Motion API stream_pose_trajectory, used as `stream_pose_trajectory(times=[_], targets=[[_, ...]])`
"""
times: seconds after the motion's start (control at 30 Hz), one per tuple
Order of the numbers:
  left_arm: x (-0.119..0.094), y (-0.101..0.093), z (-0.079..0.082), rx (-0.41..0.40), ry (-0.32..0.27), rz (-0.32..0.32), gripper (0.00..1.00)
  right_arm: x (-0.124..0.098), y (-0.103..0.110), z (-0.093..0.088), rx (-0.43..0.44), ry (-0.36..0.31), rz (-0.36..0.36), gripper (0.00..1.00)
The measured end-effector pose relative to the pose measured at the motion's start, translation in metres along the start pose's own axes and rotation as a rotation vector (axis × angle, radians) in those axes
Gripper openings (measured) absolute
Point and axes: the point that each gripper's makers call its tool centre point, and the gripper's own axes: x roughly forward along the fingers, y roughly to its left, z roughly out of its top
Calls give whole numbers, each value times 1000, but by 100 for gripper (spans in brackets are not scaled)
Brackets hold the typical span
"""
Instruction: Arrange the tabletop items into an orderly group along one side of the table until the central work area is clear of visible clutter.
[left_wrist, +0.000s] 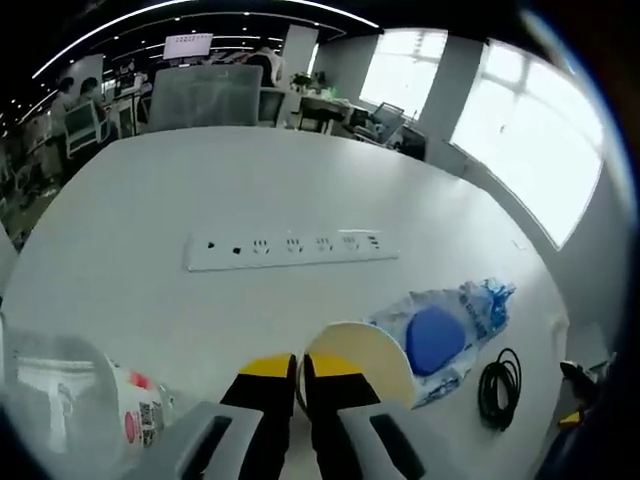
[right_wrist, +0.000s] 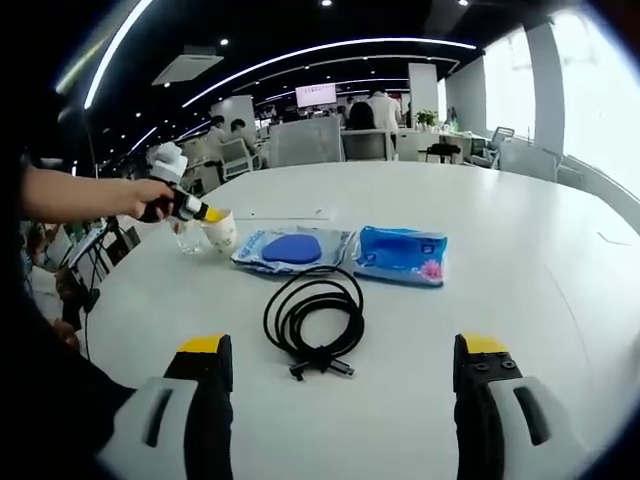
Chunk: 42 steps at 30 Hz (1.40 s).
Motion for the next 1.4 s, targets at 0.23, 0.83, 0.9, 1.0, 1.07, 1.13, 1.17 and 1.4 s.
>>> stream_pose_trajectory(times=[0.23, 0.83, 0.9, 1.0, 1.07, 1.13, 1.17, 1.4], targets=[[4, -1, -1, 59, 3, -14, 6, 2, 0, 0, -2, 2, 5, 88], [-12, -8, 31, 233, -105, -46, 30, 2, 10, 25, 0, -77, 36, 98], [-19, -10, 35, 253, -126, -50, 35, 2, 11, 25, -7, -75, 36, 99], [-31, -10, 38, 294, -151, -48, 40, 1, 11, 25, -12, -78, 33, 100], [-41, -7, 39, 304, -172, -43, 42, 1, 9, 26, -13, -80, 27, 100], [-50, -4, 40, 312, -188, -39, 45, 0, 8, 27, -12, -83, 24, 100], [-54, -1, 41, 316, -198, -32, 47, -1, 8, 27, -10, -85, 23, 100], [-86, 9, 40, 302, -264, -40, 58, -1, 7, 24, -19, -74, 17, 100]])
